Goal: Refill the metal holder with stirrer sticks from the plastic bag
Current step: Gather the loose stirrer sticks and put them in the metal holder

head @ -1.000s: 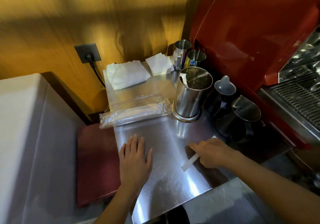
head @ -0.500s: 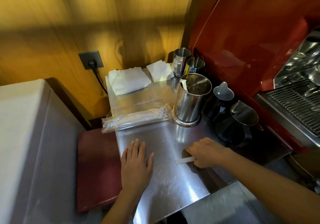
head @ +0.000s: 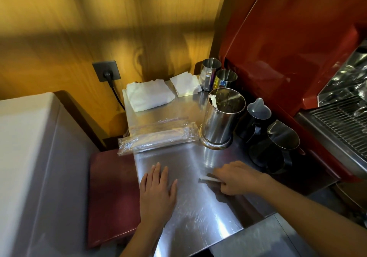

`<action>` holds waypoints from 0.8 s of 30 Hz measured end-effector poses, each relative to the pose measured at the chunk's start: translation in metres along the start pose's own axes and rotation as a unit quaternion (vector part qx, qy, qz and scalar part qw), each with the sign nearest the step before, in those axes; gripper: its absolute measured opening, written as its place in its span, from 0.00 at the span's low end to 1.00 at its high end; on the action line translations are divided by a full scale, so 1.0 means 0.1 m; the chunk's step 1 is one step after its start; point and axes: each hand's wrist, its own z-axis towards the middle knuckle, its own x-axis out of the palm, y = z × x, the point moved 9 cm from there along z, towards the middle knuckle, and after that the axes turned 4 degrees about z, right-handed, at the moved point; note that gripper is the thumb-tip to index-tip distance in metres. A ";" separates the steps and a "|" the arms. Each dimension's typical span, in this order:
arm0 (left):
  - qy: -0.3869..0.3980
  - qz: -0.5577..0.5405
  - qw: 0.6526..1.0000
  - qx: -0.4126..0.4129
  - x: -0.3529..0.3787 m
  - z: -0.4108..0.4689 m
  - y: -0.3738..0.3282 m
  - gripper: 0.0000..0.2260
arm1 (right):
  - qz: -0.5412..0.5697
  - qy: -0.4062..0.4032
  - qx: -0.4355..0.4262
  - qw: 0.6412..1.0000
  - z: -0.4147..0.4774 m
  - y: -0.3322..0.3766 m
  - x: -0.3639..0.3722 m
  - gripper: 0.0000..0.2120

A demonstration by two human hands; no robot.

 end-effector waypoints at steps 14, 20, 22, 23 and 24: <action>0.005 -0.001 1.000 -0.002 -0.01 0.00 -0.01 0.22 | 0.299 -0.550 0.006 0.780 -0.71 -0.38 -2.20 0.04; 0.009 -0.007 1.000 -0.002 -0.03 0.00 -0.01 0.22 | 0.243 -0.395 0.163 0.871 -0.22 -0.85 -2.00 0.04; 0.008 -0.007 1.000 -0.004 -0.03 0.00 -0.01 0.22 | 0.204 -0.265 0.216 0.917 -0.02 -0.97 -1.79 0.05; 0.007 -0.006 1.000 -0.005 -0.04 0.00 -0.01 0.22 | 0.200 -0.220 0.227 0.927 0.04 -1.01 -1.74 0.05; 0.006 -0.006 1.000 -0.006 -0.04 0.00 -0.01 0.22 | 0.207 -0.192 0.231 0.931 0.08 -1.04 -1.71 0.04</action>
